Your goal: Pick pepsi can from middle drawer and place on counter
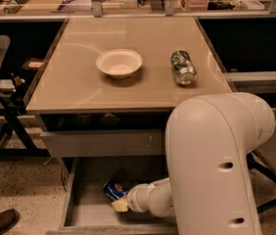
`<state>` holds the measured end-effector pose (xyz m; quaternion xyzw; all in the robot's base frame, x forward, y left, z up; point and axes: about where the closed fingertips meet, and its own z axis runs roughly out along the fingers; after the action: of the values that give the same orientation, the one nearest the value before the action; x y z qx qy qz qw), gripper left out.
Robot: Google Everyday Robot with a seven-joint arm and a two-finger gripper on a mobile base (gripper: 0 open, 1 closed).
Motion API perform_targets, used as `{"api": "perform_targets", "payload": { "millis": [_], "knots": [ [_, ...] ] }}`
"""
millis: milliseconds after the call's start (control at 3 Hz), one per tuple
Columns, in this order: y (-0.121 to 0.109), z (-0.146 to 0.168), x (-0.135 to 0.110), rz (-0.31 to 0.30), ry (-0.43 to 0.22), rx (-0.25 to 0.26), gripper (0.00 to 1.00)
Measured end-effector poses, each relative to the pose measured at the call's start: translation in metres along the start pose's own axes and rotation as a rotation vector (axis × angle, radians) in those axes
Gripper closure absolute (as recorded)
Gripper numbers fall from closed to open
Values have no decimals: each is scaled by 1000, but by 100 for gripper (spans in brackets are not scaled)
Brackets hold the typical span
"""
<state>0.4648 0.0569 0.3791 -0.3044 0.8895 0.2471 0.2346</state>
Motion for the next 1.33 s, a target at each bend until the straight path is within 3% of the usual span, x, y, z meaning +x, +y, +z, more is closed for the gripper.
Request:
{"api": "perform_targets", "payload": {
  "millis": [1000, 1333],
  "knots": [
    [24, -64, -18, -23, -74, 5, 100],
    [48, -118, -47, -73, -83, 43, 100]
  ]
}}
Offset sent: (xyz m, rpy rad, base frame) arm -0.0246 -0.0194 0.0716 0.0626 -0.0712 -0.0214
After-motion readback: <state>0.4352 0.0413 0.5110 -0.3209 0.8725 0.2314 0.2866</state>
